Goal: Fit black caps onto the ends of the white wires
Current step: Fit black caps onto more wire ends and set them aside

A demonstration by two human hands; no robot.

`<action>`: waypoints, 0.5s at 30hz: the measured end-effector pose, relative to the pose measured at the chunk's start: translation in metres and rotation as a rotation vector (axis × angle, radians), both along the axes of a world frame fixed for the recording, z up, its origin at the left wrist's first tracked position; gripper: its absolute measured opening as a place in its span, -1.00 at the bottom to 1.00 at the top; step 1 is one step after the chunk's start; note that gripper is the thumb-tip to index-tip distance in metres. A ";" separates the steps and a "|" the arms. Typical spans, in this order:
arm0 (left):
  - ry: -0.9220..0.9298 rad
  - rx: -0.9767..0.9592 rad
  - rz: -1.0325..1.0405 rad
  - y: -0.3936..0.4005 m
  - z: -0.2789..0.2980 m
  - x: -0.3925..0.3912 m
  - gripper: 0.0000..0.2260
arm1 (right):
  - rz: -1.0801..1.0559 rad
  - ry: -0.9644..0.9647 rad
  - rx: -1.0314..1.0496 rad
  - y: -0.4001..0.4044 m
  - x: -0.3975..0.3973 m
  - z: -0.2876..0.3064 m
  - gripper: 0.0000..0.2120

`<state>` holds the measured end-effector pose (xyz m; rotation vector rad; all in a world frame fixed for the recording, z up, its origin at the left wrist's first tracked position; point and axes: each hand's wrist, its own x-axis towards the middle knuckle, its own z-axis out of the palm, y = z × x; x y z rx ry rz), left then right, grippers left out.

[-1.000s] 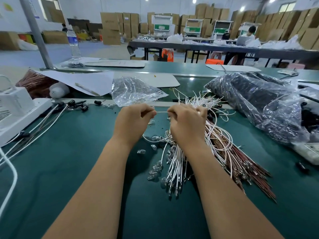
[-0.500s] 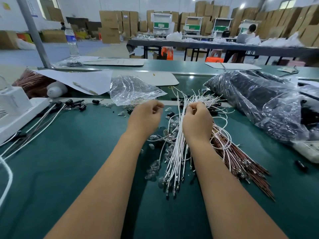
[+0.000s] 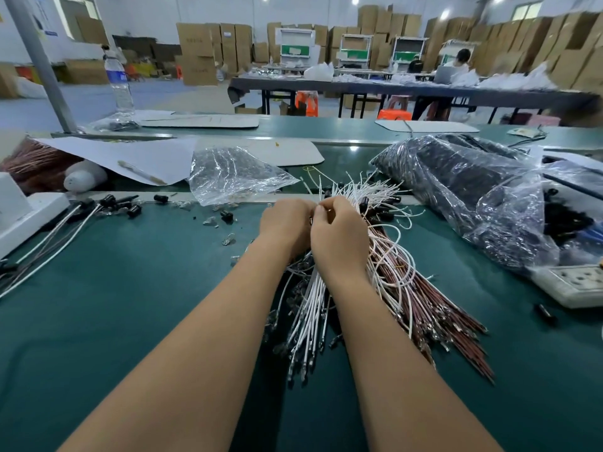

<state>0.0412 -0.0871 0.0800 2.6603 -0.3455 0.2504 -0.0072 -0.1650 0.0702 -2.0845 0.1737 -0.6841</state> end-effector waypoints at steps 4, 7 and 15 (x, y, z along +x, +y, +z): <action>-0.042 -0.030 0.021 -0.004 0.000 -0.002 -0.74 | 0.006 -0.014 0.018 0.002 -0.003 0.001 -0.89; -0.057 -0.030 0.023 -0.008 0.002 -0.003 -0.79 | -0.008 -0.030 0.034 0.002 -0.005 0.002 -0.88; -0.255 -0.595 0.175 0.049 0.003 -0.013 -0.79 | 0.055 -0.096 -0.167 0.014 -0.013 0.003 -0.89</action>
